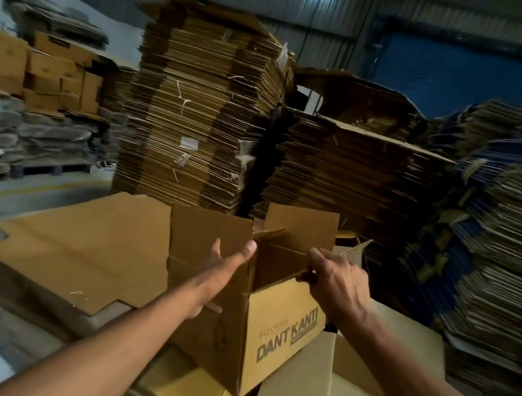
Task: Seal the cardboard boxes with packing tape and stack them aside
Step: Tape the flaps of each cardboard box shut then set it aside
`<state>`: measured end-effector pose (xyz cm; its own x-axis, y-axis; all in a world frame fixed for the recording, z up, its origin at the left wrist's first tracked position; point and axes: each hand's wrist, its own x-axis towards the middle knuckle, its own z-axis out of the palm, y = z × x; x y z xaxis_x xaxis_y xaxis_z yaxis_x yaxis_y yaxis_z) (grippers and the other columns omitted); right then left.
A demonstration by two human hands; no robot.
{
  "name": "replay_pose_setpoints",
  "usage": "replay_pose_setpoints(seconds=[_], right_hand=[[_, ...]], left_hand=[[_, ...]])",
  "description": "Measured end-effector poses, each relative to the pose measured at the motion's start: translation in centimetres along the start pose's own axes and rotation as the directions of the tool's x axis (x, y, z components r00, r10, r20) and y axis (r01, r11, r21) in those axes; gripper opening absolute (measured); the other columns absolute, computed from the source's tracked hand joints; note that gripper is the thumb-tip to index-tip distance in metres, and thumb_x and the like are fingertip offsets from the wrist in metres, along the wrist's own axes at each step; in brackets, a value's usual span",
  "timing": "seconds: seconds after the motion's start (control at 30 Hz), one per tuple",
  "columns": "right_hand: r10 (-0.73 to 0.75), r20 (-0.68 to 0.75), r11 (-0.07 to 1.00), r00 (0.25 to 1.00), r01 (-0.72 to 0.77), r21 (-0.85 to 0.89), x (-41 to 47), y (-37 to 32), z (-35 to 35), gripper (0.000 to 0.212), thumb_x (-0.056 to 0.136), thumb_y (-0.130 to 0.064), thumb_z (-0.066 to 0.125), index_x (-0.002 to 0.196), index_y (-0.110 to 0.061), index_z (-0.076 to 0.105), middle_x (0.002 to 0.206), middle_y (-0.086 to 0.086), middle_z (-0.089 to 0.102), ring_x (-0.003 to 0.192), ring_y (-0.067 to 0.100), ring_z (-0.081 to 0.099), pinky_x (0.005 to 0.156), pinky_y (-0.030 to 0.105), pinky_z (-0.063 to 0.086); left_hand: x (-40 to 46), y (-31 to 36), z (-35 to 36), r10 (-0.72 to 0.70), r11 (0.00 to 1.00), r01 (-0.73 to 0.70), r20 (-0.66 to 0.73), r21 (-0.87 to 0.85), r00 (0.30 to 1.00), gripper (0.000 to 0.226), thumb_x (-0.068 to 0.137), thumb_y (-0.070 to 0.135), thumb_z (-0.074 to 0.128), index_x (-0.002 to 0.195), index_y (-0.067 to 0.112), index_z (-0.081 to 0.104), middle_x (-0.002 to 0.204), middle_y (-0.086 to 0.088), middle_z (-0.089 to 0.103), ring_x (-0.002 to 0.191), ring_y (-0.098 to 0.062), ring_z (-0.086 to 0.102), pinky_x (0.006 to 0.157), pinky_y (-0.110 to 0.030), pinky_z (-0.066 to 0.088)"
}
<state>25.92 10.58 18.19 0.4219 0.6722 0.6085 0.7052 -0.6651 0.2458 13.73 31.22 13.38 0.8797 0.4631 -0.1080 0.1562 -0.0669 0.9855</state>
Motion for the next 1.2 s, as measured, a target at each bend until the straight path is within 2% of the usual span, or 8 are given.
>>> replay_pose_setpoints(seconds=[0.1, 0.23, 0.4, 0.53, 0.7, 0.93, 1.07, 1.2], right_hand=[[-0.095, -0.077, 0.994, 0.993, 0.099, 0.054, -6.1, -2.5, -4.4, 0.032, 0.086, -0.026, 0.080, 0.093, -0.026, 0.048, 0.071, -0.007, 0.050, 0.053, 0.014, 0.045, 0.041, 0.029, 0.043], [-0.201, -0.127, 0.972, 0.971, 0.213, 0.096, -16.9, -7.8, -11.1, 0.044, 0.076, -0.025, 0.085, 0.094, -0.024, 0.045, 0.070, -0.003, 0.051, 0.058, 0.018, 0.046, 0.050, 0.032, 0.045], [-0.353, -0.091, 0.915, 0.931, 0.364, 0.174, -30.2, -11.9, -16.8, 0.027, 0.080, -0.022, 0.082, 0.083, -0.024, 0.055, 0.072, -0.005, 0.053, 0.079, 0.020, 0.043, 0.058, 0.033, 0.037], [-0.493, -0.018, 0.808, 0.870, 0.465, 0.361, -37.0, -14.6, -21.7, 0.014, 0.092, -0.034, 0.073, 0.093, -0.029, 0.060, 0.086, -0.010, 0.060, 0.084, 0.015, 0.049, 0.068, 0.032, 0.044], [-0.590, 0.195, 0.682, 0.783, 0.355, 0.639, -42.4, -16.7, -27.2, 0.012, 0.096, -0.038, 0.066, 0.101, -0.033, 0.056, 0.098, -0.013, 0.058, 0.086, 0.008, 0.056, 0.072, 0.031, 0.055], [-0.717, 0.499, 0.543, 0.486, -0.058, 0.838, -46.3, -19.6, -28.4, 0.031, 0.092, -0.054, 0.071, 0.115, -0.035, 0.064, 0.115, -0.014, 0.065, 0.102, 0.004, 0.062, 0.084, 0.033, 0.059], [-0.664, 0.597, 0.579, 0.450, -0.195, 0.792, -45.7, -20.2, -26.1, 0.031, 0.098, -0.057, 0.059, 0.115, -0.032, 0.068, 0.112, -0.014, 0.069, 0.102, 0.001, 0.064, 0.089, 0.033, 0.058], [-0.534, 0.758, 0.729, 0.374, -0.250, 0.637, -43.1, -20.4, -22.5, 0.032, 0.099, -0.047, 0.063, 0.125, -0.029, 0.066, 0.109, -0.016, 0.065, 0.104, 0.006, 0.063, 0.086, 0.028, 0.053]], left_hand=[[-5.0, 0.8, 1.4, -0.045, 0.992, 0.033, -0.102, -0.119, 0.994, 0.135, 0.065, 0.090, 0.067, 0.162, 0.040, -0.014, 0.173, -0.007, 0.008, 0.152, -0.042, 0.026, 0.109, -0.066, 0.042], [-14.6, -2.1, 4.2, -0.057, 0.987, 0.096, -0.279, 0.129, 0.959, 0.133, 0.079, 0.037, 0.088, 0.163, 0.029, -0.015, 0.169, -0.015, 0.023, 0.151, -0.040, 0.030, 0.119, -0.055, 0.032], [-29.5, -10.6, 6.0, 0.082, 0.966, 0.012, -0.352, 0.258, 0.932, 0.075, 0.096, 0.009, 0.063, 0.161, 0.021, 0.028, 0.145, -0.008, 0.057, 0.134, -0.028, 0.053, 0.108, -0.040, 0.044], [-39.3, -13.7, 6.3, 0.071, 0.970, 0.025, -0.381, 0.243, 0.922, 0.008, 0.096, 0.007, 0.061, 0.103, 0.011, 0.064, 0.104, -0.010, 0.069, 0.103, -0.030, 0.066, 0.083, -0.035, 0.052], [-48.0, -17.0, 5.7, 0.011, 0.998, 0.013, -0.368, 0.063, 0.930, 0.028, 0.097, -0.004, 0.059, 0.088, 0.022, 0.059, 0.093, -0.003, 0.068, 0.106, -0.037, 0.066, 0.086, -0.037, 0.052], [-54.1, -19.6, 3.6, -0.038, 0.997, 0.018, -0.266, -0.078, 0.963, 0.084, 0.089, 0.007, 0.074, 0.152, 0.046, 0.036, 0.132, 0.005, 0.061, 0.122, -0.016, 0.060, 0.096, -0.042, 0.053], [-53.6, -17.8, 1.3, -0.023, 0.999, 0.008, -0.354, -0.043, 0.935, 0.092, 0.093, 0.003, 0.071, 0.162, 0.039, 0.023, 0.146, -0.001, 0.055, 0.094, 0.005, 0.068, 0.073, -0.021, 0.053], [-51.5, -16.6, -0.7, -0.035, 0.991, 0.063, -0.227, 0.120, 0.973, 0.097, 0.087, 0.002, 0.075, 0.159, 0.045, 0.025, 0.156, -0.008, 0.048, 0.125, -0.013, 0.056, 0.097, -0.043, 0.055]])
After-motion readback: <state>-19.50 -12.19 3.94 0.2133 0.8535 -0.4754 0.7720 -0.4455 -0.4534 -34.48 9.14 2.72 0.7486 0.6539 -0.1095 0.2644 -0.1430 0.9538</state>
